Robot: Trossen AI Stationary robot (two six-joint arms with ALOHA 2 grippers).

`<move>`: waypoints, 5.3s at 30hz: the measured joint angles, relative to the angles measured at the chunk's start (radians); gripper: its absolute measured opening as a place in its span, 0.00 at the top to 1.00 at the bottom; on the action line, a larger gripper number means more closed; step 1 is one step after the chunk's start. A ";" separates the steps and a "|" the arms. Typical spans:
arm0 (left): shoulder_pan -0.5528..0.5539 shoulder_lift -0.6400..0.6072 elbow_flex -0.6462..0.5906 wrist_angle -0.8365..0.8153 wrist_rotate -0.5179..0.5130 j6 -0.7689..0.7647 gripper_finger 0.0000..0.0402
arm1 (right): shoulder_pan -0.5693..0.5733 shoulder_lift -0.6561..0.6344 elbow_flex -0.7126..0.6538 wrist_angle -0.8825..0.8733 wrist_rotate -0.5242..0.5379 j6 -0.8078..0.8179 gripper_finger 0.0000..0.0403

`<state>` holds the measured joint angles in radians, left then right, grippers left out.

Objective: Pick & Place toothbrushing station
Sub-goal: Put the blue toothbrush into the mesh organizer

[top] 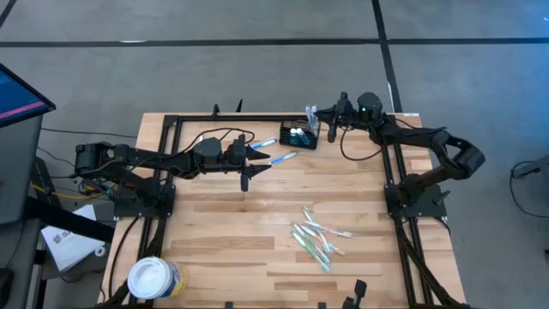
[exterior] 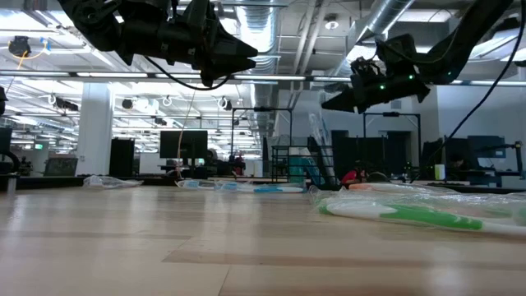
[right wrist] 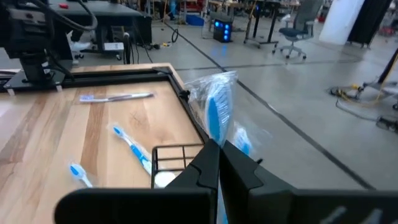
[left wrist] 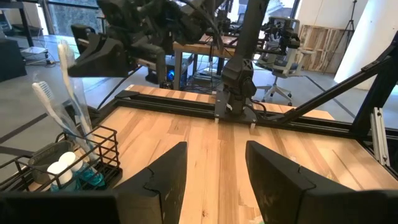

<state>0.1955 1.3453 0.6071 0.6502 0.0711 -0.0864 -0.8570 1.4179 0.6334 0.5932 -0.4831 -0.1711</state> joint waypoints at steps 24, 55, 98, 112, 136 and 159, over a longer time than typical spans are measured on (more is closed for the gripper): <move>0.000 0.000 0.000 0.000 0.000 0.000 0.61 | -0.027 0.094 0.000 0.042 -0.016 0.052 1.00; 0.000 0.000 0.000 0.000 0.000 0.000 0.61 | -0.048 0.027 0.001 -0.005 -0.063 0.109 0.76; 0.002 0.087 -0.014 -0.163 -0.207 -0.016 0.61 | 0.476 -0.194 -0.001 -0.642 0.040 0.109 0.76; 0.002 0.259 -0.015 -0.161 -0.351 -0.016 0.61 | 0.509 -0.173 0.000 -0.633 0.040 0.085 0.76; -0.011 0.320 -0.014 -0.274 -0.379 -0.024 0.42 | 0.510 -0.173 0.000 -0.631 0.040 0.085 0.76; -0.012 0.413 -0.011 -0.299 -0.389 -0.026 0.54 | 0.510 -0.173 -0.001 -0.640 0.040 0.085 0.76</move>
<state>0.1837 1.7588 0.5962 0.3514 -0.3180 -0.1120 -0.3473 1.2453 0.6327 -0.0467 -0.4435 -0.0860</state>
